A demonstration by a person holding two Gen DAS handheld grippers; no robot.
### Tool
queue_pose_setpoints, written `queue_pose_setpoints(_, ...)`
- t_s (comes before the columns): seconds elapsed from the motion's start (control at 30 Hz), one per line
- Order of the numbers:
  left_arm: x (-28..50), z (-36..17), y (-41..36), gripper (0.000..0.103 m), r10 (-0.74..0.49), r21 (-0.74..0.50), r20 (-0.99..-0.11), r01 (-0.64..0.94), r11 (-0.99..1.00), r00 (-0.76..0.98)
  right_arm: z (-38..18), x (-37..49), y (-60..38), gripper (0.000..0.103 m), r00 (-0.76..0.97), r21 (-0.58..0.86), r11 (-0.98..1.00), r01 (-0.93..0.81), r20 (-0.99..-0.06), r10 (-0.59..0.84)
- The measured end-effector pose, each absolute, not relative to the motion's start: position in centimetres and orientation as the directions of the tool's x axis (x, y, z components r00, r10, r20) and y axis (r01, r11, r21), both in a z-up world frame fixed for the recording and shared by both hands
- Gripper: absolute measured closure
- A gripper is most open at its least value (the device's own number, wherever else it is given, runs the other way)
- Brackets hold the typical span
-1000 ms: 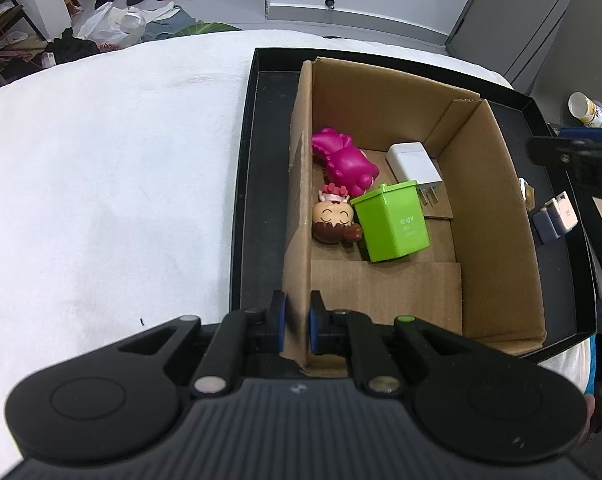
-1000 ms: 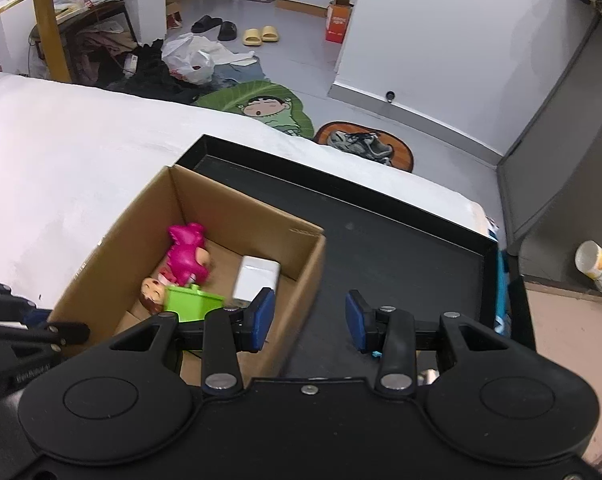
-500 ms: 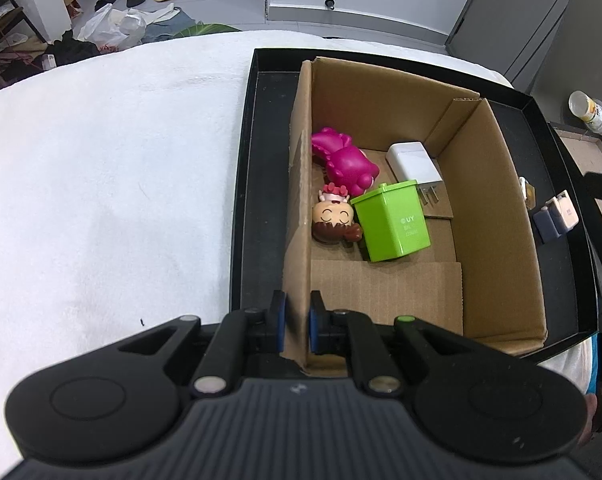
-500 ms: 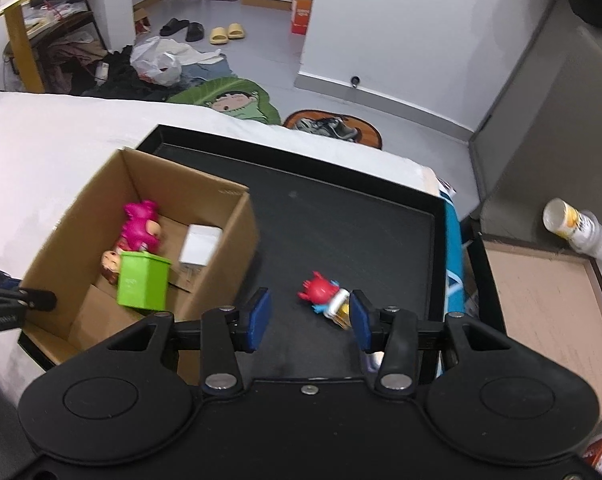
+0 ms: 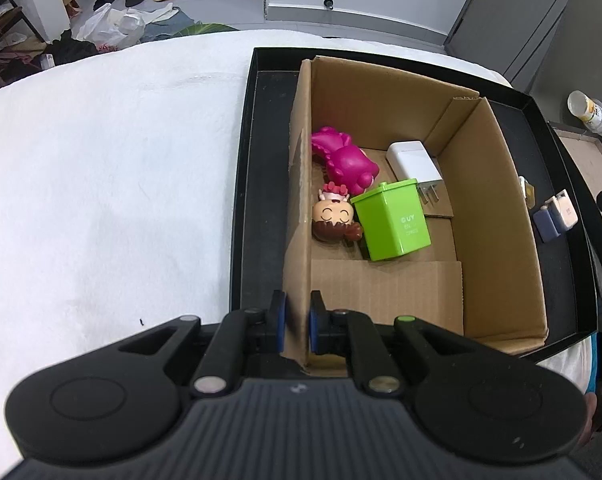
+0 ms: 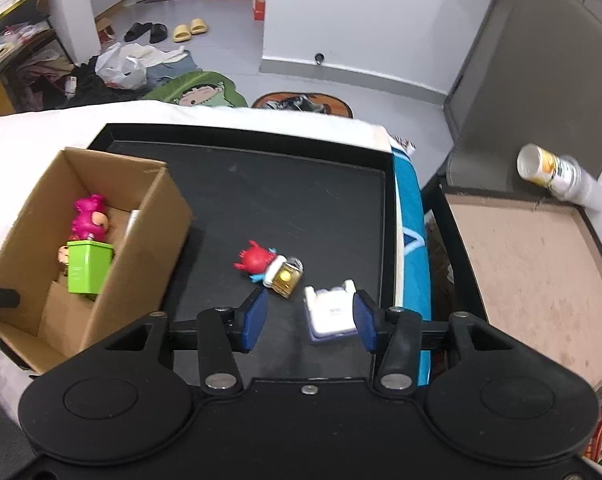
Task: Organize rigid objects
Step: 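Move the right tool down over the white-and-blue cube charger, then grasp the white-and-blue cube charger with the right gripper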
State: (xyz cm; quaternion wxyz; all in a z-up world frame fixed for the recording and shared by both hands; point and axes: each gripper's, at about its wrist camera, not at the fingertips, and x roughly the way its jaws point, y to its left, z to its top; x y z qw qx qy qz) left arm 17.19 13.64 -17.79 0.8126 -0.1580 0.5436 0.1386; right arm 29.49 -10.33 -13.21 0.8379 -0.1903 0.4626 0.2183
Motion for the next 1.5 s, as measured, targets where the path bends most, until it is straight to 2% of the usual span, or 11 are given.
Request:
queue_pose_setpoints(1.0, 17.5, -18.5, 13.3, 0.093, 0.059, -0.084, -0.933, -0.373, 0.924, 0.356, -19.8, 33.8, -10.8, 0.051, 0.423, -0.109, 0.845, -0.524, -0.894, 0.147)
queue_pose_setpoints(1.13, 17.6, -18.4, 13.2, 0.093, 0.063, -0.078, -0.934, -0.374, 0.924, 0.352, -19.9, 33.7, -10.6, 0.053, 0.42, -0.103, 0.838, -0.535, -0.894, 0.159)
queue_pose_setpoints(1.2, 17.6, -18.5, 13.1, 0.093, 0.066, -0.075, -0.935, -0.375, 0.924, 0.35, -19.9, 33.8, -10.7, 0.057, 0.415, -0.095, 0.839, -0.535, -0.895, 0.163)
queue_pose_setpoints(1.5, 17.7, -18.7, 13.2, 0.093, 0.066, -0.074, -0.937, -0.378, 0.923, 0.343, -19.7, 32.8, -10.8, 0.058, 0.373, -0.074, 0.836, -0.543, -0.914, 0.161)
